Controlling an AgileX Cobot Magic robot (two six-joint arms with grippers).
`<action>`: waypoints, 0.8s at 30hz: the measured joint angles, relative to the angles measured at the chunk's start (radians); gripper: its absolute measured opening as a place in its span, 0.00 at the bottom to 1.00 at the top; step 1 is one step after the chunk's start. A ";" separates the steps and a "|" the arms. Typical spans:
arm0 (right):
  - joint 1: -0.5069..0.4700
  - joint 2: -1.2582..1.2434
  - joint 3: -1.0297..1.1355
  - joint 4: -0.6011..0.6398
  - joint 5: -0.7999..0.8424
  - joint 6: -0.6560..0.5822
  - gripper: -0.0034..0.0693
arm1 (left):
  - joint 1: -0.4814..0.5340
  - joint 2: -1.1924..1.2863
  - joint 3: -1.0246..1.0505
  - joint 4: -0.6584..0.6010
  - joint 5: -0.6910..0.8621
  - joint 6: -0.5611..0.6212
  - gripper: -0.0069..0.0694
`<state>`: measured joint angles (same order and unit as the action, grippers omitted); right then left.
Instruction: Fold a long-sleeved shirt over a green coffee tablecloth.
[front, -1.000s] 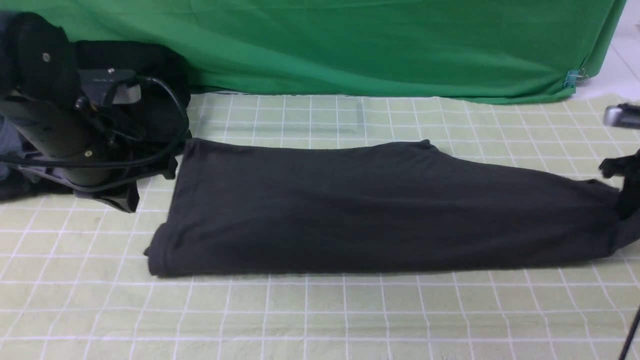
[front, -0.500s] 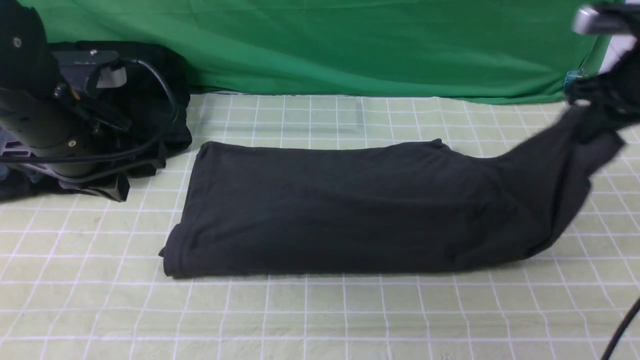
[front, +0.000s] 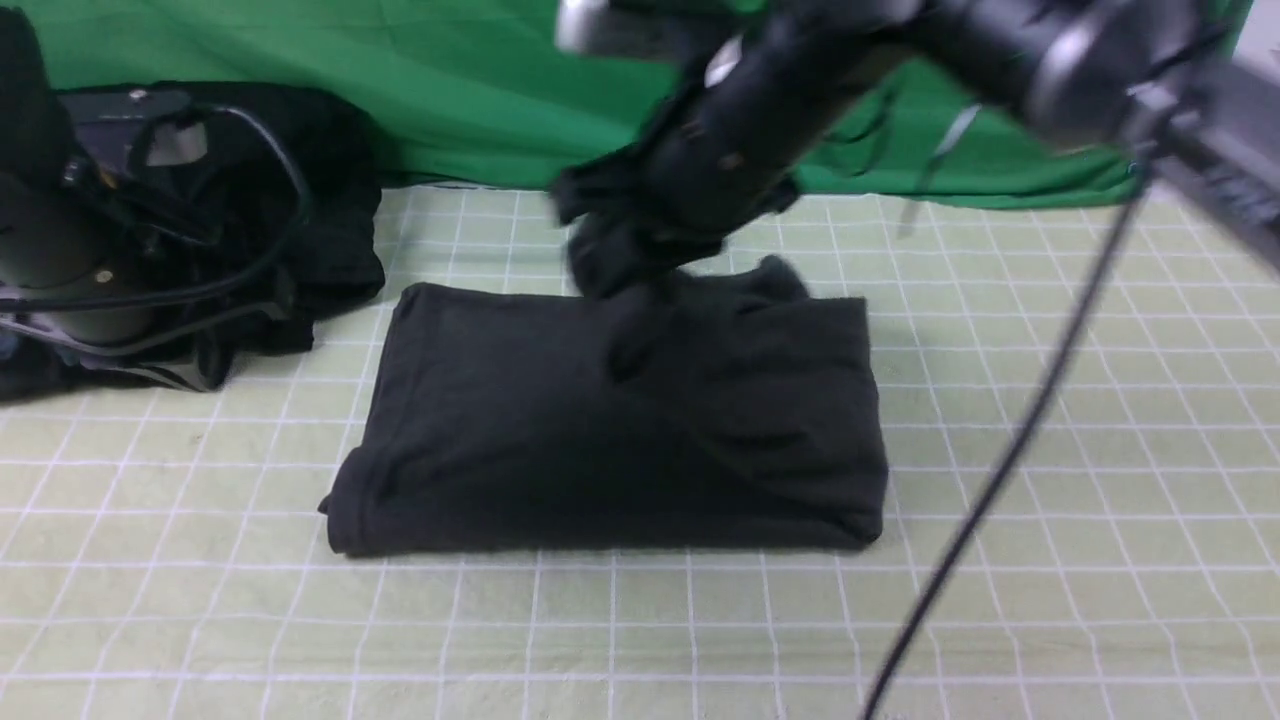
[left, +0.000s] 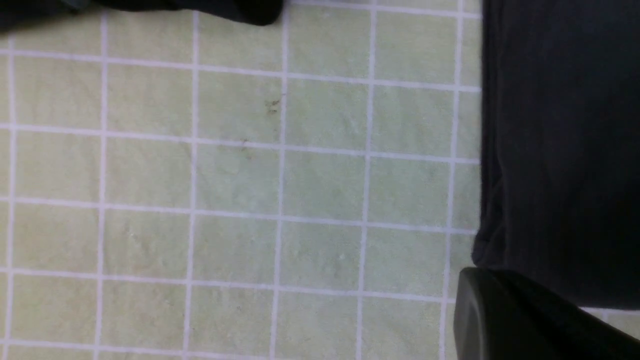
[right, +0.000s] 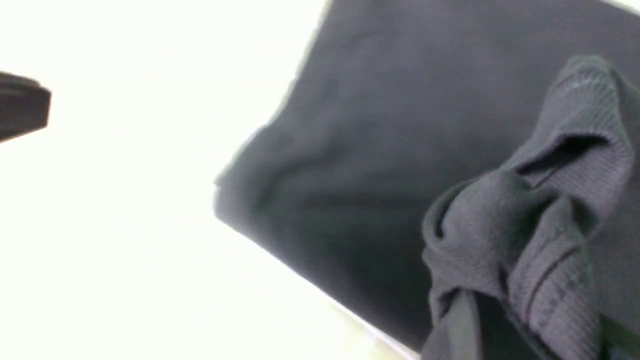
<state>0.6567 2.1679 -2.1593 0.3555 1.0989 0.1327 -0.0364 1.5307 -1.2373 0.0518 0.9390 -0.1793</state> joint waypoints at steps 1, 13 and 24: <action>0.003 0.008 -0.007 0.002 0.000 0.002 0.09 | 0.004 0.000 0.000 -0.003 0.000 0.000 0.09; 0.104 0.303 -0.200 0.159 -0.171 0.034 0.21 | 0.120 0.000 0.000 -0.137 -0.006 0.088 0.09; -0.004 0.200 -0.336 0.031 0.083 -0.098 0.72 | 0.120 0.000 0.001 -0.283 -0.022 0.205 0.09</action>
<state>0.6528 2.3680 -2.4949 0.3863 1.1820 0.0343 0.0839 1.5307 -1.2366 -0.2313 0.9169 0.0261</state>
